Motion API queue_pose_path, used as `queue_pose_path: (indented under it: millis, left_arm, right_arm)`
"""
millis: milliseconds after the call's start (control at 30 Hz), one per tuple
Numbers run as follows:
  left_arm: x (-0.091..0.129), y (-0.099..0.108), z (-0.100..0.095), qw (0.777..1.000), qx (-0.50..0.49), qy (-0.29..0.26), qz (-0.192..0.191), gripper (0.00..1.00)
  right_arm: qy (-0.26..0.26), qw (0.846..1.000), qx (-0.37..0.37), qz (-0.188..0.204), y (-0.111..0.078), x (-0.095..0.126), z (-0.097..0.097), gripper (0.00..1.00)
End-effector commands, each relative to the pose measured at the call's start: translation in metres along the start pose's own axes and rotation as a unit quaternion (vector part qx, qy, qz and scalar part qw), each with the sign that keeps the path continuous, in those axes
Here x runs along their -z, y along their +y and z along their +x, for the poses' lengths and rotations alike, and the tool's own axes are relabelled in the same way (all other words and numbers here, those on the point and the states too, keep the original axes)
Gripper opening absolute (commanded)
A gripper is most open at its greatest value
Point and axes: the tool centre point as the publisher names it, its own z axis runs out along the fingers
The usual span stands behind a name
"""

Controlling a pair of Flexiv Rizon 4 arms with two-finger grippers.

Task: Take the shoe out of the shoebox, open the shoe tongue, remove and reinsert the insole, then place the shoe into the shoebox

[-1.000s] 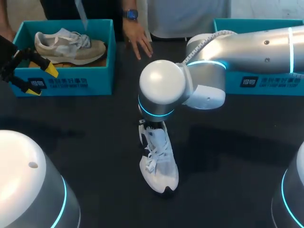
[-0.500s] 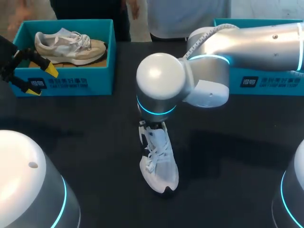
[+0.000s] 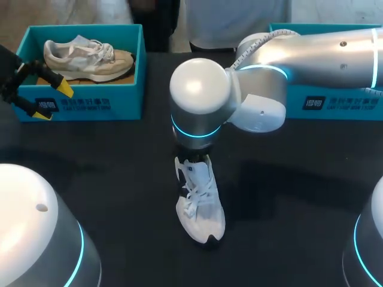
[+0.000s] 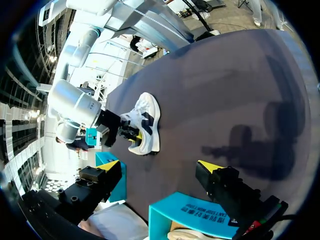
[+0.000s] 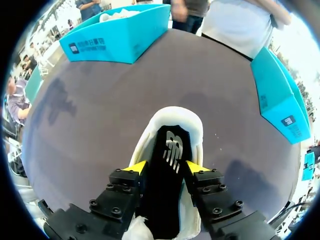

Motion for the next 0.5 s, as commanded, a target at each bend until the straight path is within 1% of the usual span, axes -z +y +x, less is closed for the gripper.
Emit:
queue_pose_path:
  millis: [33,233,333,367,433,467,500]
  left_arm:
    - [0.000,0.000,0.000,1.000,-0.001,0.001,0.000,1.00]
    - [0.000,0.000,0.000,1.000,-0.001,0.001,0.000,1.00]
    - [0.000,0.000,0.000,1.000,-0.001,0.001,0.000,1.00]
    - [0.000,0.000,0.000,1.000,-0.001,0.001,0.000,1.00]
    - [0.000,0.000,0.000,1.000,-0.001,0.001,0.000,1.00]
    - [0.000,0.000,0.000,1.000,-0.001,0.001,0.000,1.00]
    - [0.000,0.000,0.000,1.000,-0.001,0.001,0.000,1.00]
  right_arm:
    - [-0.007,1.000,-0.001,0.000,-0.004,0.010,0.002,0.48]
    - [-0.012,1.000,-0.005,0.002,-0.009,0.019,0.001,0.49]
    - [-0.006,1.000,-0.006,0.012,-0.011,0.019,0.002,0.49]
    - [-0.004,1.000,-0.006,0.013,-0.012,0.019,0.002,0.56]
    - [-0.003,1.000,-0.006,0.016,-0.013,0.019,0.003,0.80]
    - [-0.002,1.000,-0.005,0.017,-0.014,0.018,0.004,0.87]
    - [0.000,1.000,-0.005,0.021,-0.014,0.017,0.005,0.90]
